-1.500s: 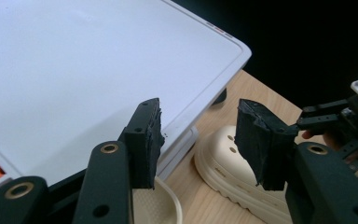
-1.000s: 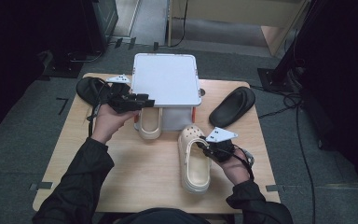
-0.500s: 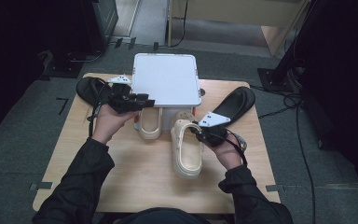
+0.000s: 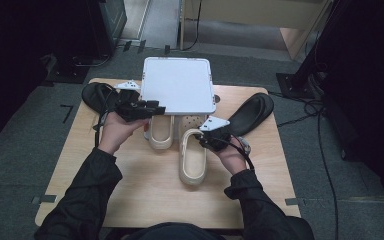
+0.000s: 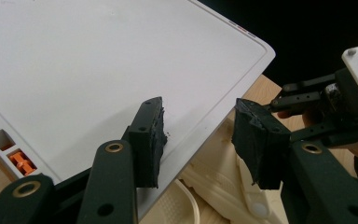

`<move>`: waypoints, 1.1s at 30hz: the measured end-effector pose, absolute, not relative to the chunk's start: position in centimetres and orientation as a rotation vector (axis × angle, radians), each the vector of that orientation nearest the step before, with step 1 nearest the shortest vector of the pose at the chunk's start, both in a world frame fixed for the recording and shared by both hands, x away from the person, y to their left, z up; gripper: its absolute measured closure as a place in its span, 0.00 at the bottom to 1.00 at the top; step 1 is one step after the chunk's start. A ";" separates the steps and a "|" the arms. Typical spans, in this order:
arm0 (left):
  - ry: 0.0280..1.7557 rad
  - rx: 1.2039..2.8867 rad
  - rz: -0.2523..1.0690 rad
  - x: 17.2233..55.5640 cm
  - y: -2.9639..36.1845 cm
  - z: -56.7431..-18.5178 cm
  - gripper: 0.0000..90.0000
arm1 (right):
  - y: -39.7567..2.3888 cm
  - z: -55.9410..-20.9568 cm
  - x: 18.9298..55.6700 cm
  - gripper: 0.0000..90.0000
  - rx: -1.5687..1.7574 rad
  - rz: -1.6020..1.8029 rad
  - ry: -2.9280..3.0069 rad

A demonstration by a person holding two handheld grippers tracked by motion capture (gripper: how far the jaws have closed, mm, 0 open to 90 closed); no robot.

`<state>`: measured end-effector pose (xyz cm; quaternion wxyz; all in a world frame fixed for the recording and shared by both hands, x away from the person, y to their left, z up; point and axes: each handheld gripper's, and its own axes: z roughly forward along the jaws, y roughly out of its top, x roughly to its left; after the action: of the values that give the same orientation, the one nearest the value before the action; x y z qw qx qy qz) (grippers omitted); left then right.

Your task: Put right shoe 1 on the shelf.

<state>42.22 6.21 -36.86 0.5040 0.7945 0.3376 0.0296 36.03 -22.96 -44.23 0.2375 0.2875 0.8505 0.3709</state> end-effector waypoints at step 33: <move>0.816 1.917 0.076 42.2 6.3 -36.9 0.61 | -24.0 -44.7 27.7 0.77 0.891 1.284 2.539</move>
<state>42.20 6.29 -36.89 0.5042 0.7941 0.3379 0.0315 27.70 -24.05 -44.68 0.0802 0.2980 0.8489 0.4292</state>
